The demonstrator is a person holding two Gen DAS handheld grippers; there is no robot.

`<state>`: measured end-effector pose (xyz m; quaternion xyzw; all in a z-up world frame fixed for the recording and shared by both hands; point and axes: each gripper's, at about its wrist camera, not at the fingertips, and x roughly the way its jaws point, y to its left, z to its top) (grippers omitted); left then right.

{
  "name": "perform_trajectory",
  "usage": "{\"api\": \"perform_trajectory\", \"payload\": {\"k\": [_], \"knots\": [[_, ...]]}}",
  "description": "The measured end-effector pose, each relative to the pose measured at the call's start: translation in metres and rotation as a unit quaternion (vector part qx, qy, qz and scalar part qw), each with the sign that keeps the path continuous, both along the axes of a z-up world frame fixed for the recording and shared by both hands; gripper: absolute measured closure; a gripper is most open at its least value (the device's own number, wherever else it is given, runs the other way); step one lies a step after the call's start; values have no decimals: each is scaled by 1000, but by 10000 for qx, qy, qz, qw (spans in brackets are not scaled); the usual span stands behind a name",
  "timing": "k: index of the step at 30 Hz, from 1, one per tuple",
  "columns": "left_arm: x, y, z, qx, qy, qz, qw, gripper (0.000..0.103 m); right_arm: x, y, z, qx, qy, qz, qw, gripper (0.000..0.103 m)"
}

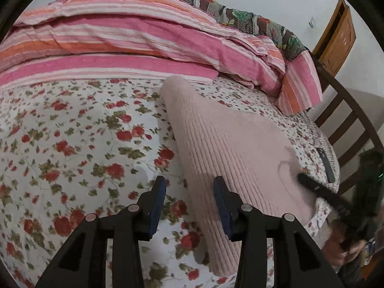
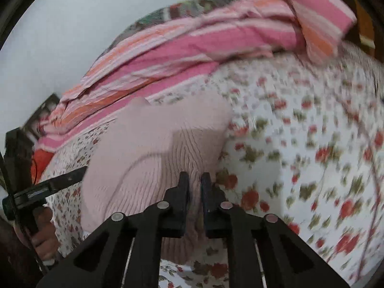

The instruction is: Fold small clothes

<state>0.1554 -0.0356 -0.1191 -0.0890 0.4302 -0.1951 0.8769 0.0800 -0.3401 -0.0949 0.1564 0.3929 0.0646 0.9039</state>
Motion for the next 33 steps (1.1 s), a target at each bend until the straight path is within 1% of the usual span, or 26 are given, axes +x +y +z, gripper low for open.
{"api": "perform_trajectory", "payload": {"k": [2, 3, 4, 6, 8, 9, 11, 13, 14, 15, 20, 22, 23, 24, 25, 26, 28, 31, 33], "knots": [[3, 3, 0, -15, 4, 19, 10000, 64, 9, 3, 8, -63, -115, 79, 9999, 77], [4, 5, 0, -58, 20, 36, 10000, 64, 16, 3, 9, -87, -109, 46, 9999, 68], [6, 8, 0, -102, 31, 47, 9999, 64, 24, 1, 6, -38, -44, -17, 10000, 63], [8, 12, 0, -130, 47, 67, 9999, 64, 39, -8, -5, 293, 160, -123, 9994, 60], [9, 15, 0, -135, 34, 63, 9999, 64, 52, -12, -18, 734, 372, -200, 9964, 55], [10, 16, 0, -131, 12, 50, 9999, 64, 56, -15, -25, 927, 460, -210, 9944, 51], [12, 17, 0, -105, -19, 37, 9999, 64, 65, -17, -34, 1100, 597, -183, 9920, 45], [15, 19, 0, -111, -20, 40, 9999, 64, 76, -16, -45, 1098, 778, -153, 9908, 33], [16, 19, 0, -128, -17, 41, 9999, 64, 80, -17, -51, 1186, 898, -125, 9888, 32], [17, 20, 0, -134, -16, 42, 9999, 64, 83, -20, -56, 1340, 925, -113, 9866, 32], [17, 30, 1, -199, -92, 80, 9997, 64, 93, -13, -62, 1336, 903, 155, 9868, 30], [17, 36, 2, -226, -111, 153, 9996, 64, 98, -10, -65, 1438, 872, 268, 9854, 31], [16, 40, 3, -240, -111, 207, 9994, 64, 99, -10, -65, 1521, 904, 314, 9837, 34], [16, 44, 3, -249, -99, 249, 9993, 64, 102, -11, -67, 1750, 962, 420, 9789, 46], [15, 48, 3, -258, -83, 298, 9992, 64, 102, -13, -69, 1883, 1017, 425, 9759, 49], [13, 52, 5, -273, -72, 347, 9990, 64, 102, -13, -69, 1915, 1043, 432, 9750, 52], [10, 58, 8, -286, -64, 393, 9988, 64, 100, -14, -64, 1889, 987, 487, 9758, 62], [2, 67, 13, -259, -114, 459, 9985, 64, 90, -16, -47, 2044, 716, 432, 9753, 68], [-2, 75, 17, -234, -133, 512, 9983, 64, 81, -13, -23, 2082, 430, 404, 9763, 69]]}}
